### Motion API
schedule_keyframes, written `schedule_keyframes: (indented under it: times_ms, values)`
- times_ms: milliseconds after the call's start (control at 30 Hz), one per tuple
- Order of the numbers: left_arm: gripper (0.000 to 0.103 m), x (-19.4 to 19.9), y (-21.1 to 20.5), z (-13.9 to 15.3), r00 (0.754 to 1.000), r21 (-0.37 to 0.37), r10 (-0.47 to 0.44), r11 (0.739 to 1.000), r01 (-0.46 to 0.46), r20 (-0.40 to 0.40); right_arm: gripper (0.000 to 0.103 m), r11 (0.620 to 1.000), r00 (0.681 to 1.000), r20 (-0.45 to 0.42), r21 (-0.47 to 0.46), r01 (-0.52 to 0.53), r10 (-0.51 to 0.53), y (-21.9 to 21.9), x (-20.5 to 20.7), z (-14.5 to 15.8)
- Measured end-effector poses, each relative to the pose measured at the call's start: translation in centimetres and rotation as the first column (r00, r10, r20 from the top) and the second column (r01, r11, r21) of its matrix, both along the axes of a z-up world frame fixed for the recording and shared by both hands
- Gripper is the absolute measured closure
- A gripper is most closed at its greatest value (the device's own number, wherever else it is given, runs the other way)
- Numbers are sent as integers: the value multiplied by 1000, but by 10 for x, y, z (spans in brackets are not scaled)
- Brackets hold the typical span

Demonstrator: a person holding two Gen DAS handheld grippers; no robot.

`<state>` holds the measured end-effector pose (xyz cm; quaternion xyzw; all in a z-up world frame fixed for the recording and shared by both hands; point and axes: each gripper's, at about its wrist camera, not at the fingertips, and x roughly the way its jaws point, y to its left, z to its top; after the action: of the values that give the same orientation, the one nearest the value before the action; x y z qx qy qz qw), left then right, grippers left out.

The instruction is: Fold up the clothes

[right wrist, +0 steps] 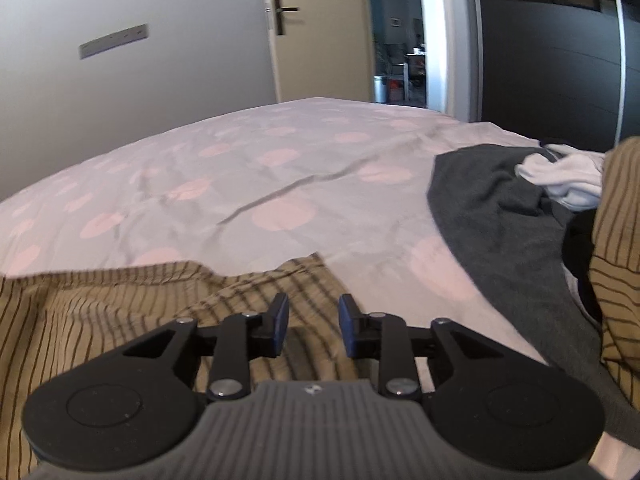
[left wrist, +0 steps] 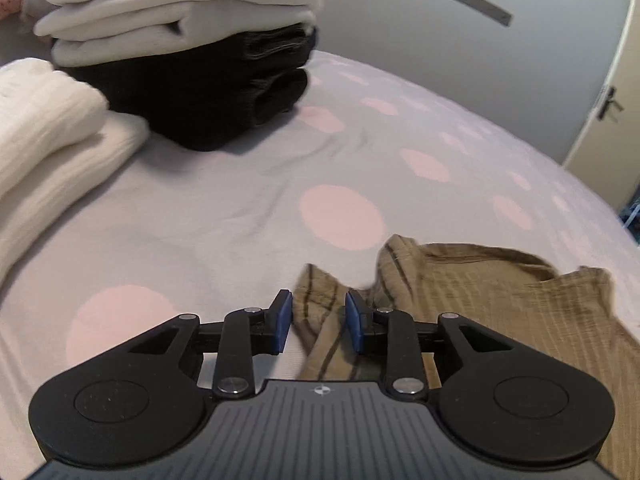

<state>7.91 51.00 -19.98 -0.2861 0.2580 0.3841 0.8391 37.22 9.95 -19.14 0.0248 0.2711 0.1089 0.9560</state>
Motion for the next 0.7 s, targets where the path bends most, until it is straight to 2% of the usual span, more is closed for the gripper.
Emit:
schedule_keyframes:
  times_ms: [67, 167, 200, 300, 333, 400, 433, 467, 600, 700]
  values:
    - [70, 4, -1, 0, 1000, 1, -16, 1000, 16, -13, 71, 1000, 1000, 0, 17, 20, -20, -6, 3, 3]
    - [90, 8, -4, -3, 997, 50, -18, 999, 21, -74, 69, 998, 999, -28, 56, 41, -40, -17, 10, 6]
    - [96, 8, -5, -4, 997, 56, -14, 998, 18, -74, 68, 996, 998, -52, 76, 47, -43, -21, 14, 5]
    - [99, 4, -5, 0, 999, 67, 6, 998, -3, -39, 60, 984, 989, -144, 173, 49, -24, -35, 27, -2]
    - [99, 3, -5, 2, 999, 78, 14, 997, -11, -29, 61, 978, 984, -179, 203, 51, -14, -37, 31, -6]
    - [100, -1, -5, 6, 999, 111, 44, 993, -42, -13, 71, 974, 976, -215, 220, 57, -9, -40, 35, -12]
    - [100, -3, -4, 9, 998, 129, 65, 990, -64, -4, 94, 976, 978, -208, 211, 53, -8, -39, 34, -12]
    - [100, -7, -2, 12, 996, 144, 90, 985, -90, 8, 98, 978, 981, -196, 203, 45, -4, -38, 34, -11]
    - [100, -23, 11, 15, 982, 159, 188, 969, -190, 27, 100, 979, 990, -134, 192, 69, -44, -40, 31, -8]
    - [100, -26, 22, 4, 973, 137, 230, 965, -225, -20, 99, 978, 986, -149, 183, 98, -71, -43, 36, -11]
